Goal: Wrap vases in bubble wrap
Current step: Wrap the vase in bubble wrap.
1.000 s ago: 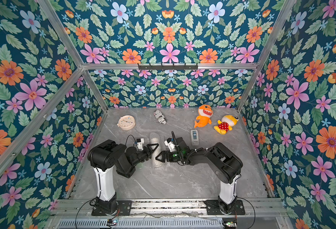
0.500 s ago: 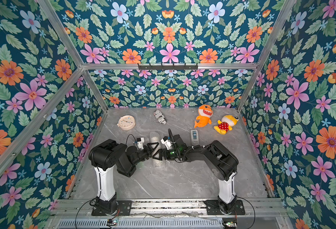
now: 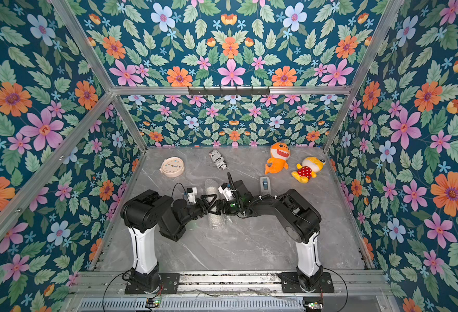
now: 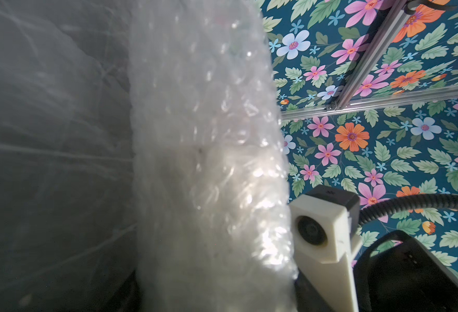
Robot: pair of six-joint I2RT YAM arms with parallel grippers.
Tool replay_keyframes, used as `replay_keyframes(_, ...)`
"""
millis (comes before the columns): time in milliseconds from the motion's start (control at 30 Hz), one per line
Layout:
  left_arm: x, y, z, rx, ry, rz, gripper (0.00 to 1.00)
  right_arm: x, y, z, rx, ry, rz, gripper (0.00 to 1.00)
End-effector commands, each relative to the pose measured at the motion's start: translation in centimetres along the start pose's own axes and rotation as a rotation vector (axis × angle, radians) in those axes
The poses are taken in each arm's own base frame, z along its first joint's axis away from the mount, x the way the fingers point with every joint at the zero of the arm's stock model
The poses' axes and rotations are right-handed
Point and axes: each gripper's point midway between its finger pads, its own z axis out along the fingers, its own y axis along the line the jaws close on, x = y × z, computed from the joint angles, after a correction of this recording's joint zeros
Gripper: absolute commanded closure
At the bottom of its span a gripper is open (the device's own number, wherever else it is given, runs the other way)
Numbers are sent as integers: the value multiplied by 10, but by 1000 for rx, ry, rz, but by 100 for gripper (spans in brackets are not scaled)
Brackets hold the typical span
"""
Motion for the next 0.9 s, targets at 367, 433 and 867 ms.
replay_keyframes(367, -13, -20, 0, 54, -89, 1, 64, 13, -3, 5, 50, 15, -12, 27)
replay_keyframes(433, -13, -20, 0, 47, -88, 4, 59, 11, -2, 3, 64, 10, -21, 31)
replay_keyframes(867, -18, -6, -8, -72, -74, 39, 13, 17, -17, -21, 347, 34, -100, 39)
